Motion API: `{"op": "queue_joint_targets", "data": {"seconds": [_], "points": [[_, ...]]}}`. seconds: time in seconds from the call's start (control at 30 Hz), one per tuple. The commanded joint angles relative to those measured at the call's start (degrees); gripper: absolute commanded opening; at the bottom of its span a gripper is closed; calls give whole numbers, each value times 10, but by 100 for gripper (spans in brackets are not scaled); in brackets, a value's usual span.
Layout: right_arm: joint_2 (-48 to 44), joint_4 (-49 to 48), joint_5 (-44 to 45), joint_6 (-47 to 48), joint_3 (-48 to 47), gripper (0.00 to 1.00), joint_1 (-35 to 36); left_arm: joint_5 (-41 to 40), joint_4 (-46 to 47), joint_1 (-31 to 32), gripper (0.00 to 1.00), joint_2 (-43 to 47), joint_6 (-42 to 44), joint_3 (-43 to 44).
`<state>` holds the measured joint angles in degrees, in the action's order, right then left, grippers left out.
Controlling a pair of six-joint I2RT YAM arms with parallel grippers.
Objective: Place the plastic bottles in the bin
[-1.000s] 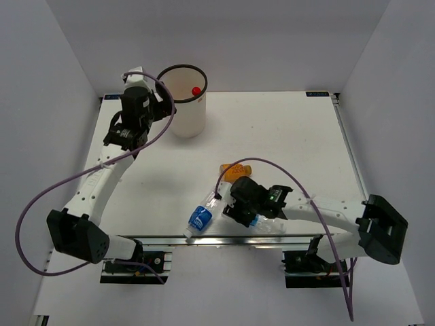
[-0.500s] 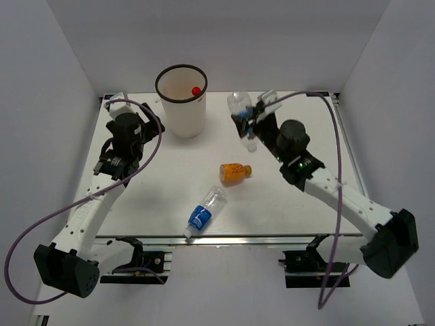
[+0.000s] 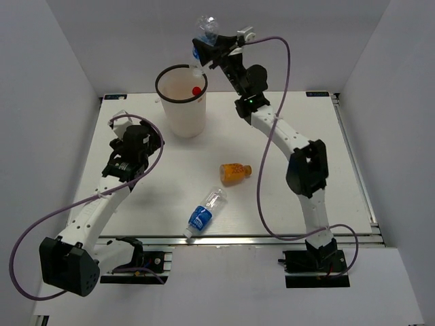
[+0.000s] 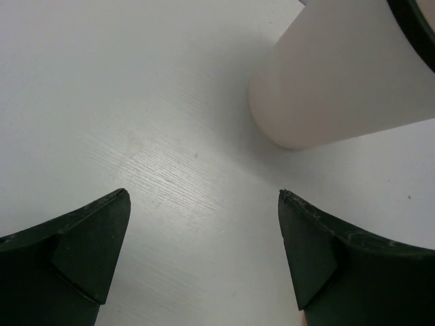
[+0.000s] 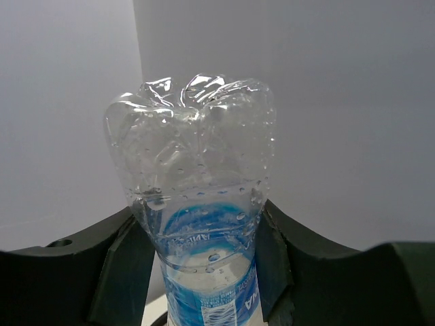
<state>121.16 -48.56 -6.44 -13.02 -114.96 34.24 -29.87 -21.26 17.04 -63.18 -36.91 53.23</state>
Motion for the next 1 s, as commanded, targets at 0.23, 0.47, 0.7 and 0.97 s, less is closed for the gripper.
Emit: {"op": "queue_joint_targets", "data": {"seconds": [0.23, 0.47, 0.7, 0.97], "points": [[207, -141, 14, -86, -202, 38, 3, 35, 25, -2, 98, -7, -4, -25], [239, -138, -23, -72, -213, 44, 17, 58, 24, -1, 98, -16, -4, -34], [232, -109, -52, -35, -197, 89, 31, 72, 24, -1, 98, -12, -4, -43], [187, -95, -75, -13, -138, 89, 31, 137, 52, -1, 98, -20, 24, -45]]}}
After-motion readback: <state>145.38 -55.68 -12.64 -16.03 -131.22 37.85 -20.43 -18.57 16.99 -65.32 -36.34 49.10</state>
